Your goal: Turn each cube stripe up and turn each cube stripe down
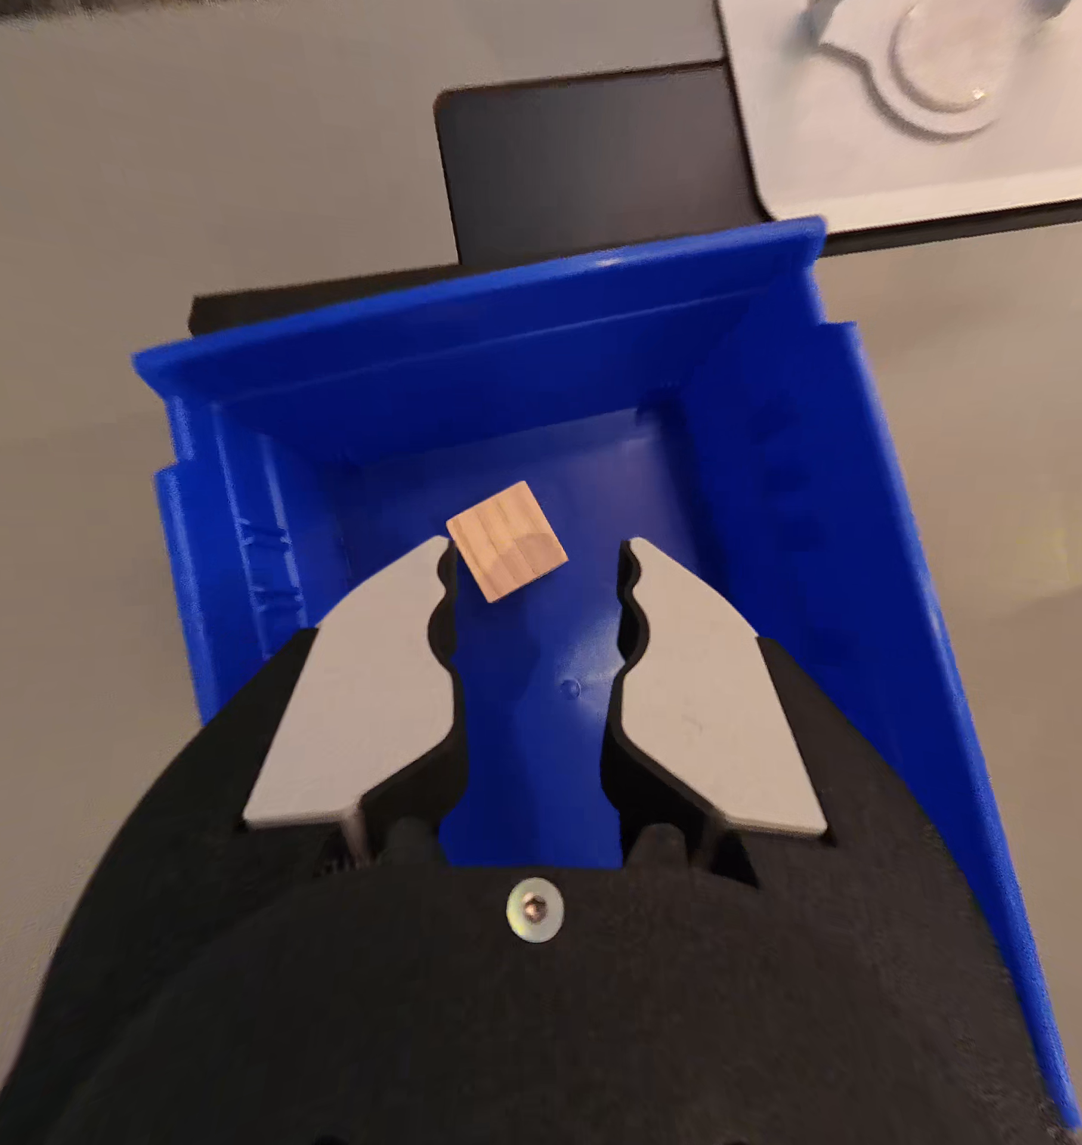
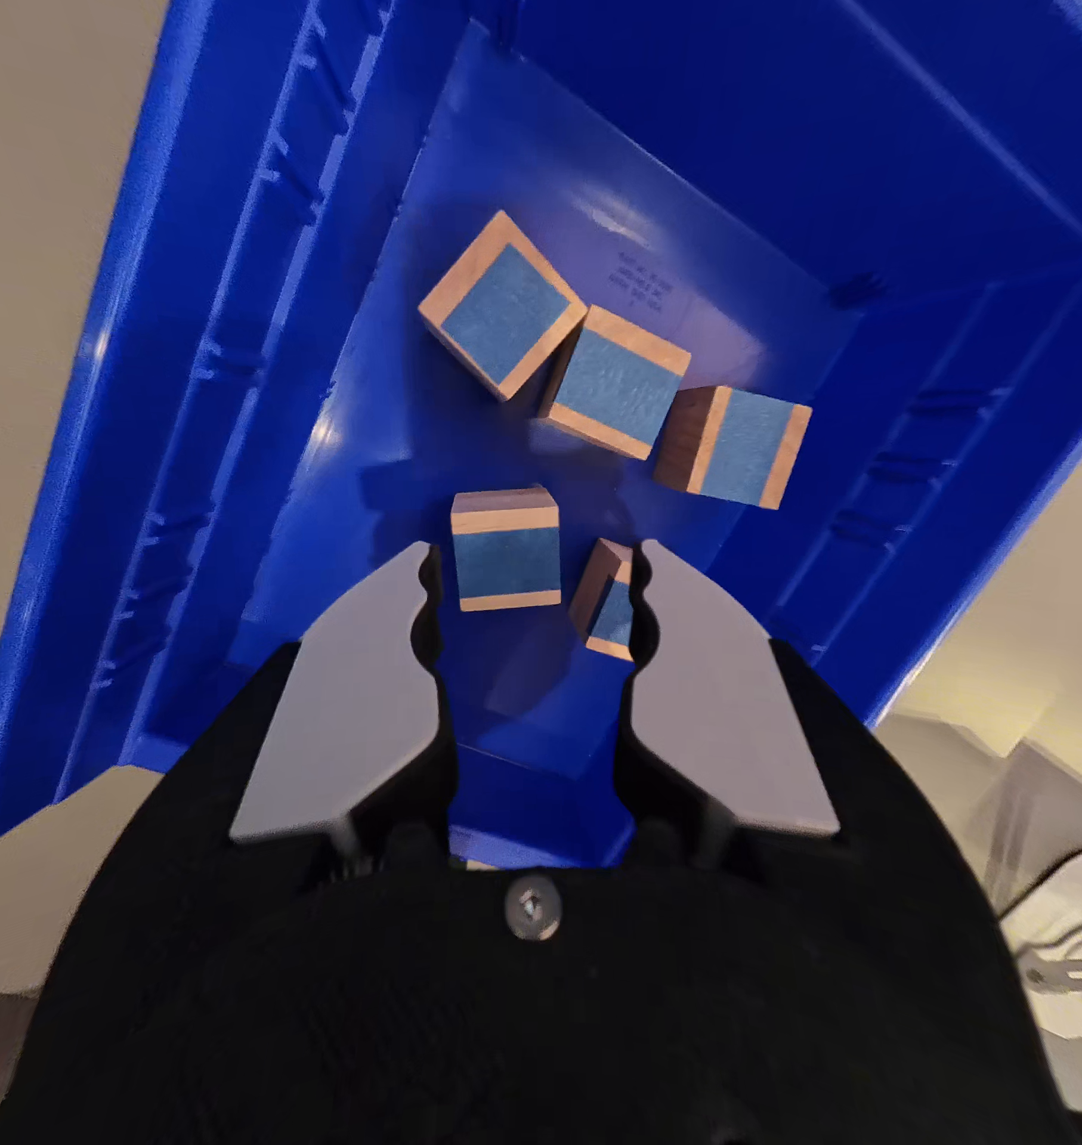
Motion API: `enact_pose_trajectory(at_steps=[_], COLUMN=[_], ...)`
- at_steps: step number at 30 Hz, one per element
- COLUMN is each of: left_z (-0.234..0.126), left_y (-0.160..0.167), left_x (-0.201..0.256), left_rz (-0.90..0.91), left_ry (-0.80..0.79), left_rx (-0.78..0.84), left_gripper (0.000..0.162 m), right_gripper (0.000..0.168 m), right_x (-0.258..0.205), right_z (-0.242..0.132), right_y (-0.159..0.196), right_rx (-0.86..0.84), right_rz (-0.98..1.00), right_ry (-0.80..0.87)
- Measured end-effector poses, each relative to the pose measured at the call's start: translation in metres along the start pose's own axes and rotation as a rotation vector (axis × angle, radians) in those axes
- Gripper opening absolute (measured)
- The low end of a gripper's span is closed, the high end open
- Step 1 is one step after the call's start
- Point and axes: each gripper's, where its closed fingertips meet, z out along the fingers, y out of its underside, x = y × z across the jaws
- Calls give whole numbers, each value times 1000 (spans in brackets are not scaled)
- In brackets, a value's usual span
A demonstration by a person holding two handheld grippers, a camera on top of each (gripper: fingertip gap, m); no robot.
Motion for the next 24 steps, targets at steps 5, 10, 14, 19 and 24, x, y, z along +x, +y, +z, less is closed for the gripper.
enact_pose_trajectory(at_steps=[5,10,14,19,24], left_z=[36,49,55,56,62], left_y=[15,25,29,33,39], left_x=[-3,-16,-19,-24,-18], left_rz=[-29,24,2,-4,12], left_ry=[-54,-199,-212,-246,-226], left_rx=[-100,-159,-172,-203,-242], left_gripper=[66,70,68,63,57], right_gripper=[61,61,61,60,60], right_x=[-4,-9,-10,-8,-7], right_z=[3,5,3,5,8], right_y=[1,1,1,4,7], right_rx=[-37,-60,-57,-76,-94], right_rz=[-49,-86,-90,-96,-98], right_ry=[31,40,37,42,44])
